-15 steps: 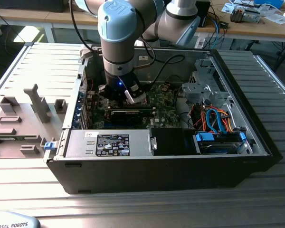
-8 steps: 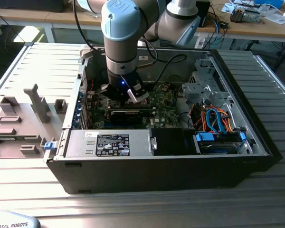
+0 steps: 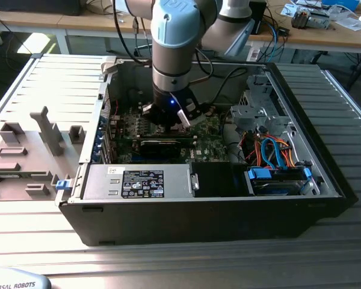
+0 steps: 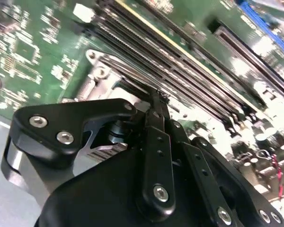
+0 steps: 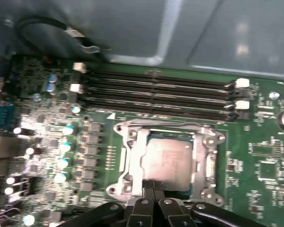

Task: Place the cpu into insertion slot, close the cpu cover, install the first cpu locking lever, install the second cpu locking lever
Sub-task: 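Install the second cpu locking lever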

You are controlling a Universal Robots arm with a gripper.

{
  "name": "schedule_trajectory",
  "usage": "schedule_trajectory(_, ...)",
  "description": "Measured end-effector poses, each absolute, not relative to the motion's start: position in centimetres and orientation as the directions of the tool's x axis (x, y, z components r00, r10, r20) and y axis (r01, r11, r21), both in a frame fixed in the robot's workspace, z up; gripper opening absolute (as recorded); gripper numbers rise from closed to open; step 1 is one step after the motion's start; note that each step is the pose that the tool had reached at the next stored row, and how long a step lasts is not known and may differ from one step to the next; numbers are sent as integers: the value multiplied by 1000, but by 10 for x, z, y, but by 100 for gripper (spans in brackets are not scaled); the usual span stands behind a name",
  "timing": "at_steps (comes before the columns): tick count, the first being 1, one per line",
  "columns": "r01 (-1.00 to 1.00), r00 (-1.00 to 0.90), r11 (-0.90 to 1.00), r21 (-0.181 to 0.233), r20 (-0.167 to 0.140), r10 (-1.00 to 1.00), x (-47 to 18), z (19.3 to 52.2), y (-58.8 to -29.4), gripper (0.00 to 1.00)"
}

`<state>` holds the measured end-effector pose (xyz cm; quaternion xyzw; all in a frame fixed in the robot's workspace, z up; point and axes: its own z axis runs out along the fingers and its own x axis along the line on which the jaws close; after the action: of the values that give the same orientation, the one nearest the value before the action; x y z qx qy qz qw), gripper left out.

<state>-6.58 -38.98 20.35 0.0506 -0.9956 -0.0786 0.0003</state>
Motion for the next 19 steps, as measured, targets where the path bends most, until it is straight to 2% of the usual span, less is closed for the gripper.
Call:
schedule_trajectory(4, -100, -995, 988, 113, 0, -101, -59, 204, -381, 11)
schedule_trajectory(7, -100, -995, 992, 83, 3, -101, -58, 205, -360, 11)
schedule_trajectory(9, -100, -995, 993, 56, 6, -101, -58, 219, -357, 11)
schedule_trajectory(15, -100, -995, 994, 48, 7, -101, -58, 251, -355, 11)
schedule_trajectory(19, -100, -995, 994, 48, 7, -101, -58, 253, -355, 11)
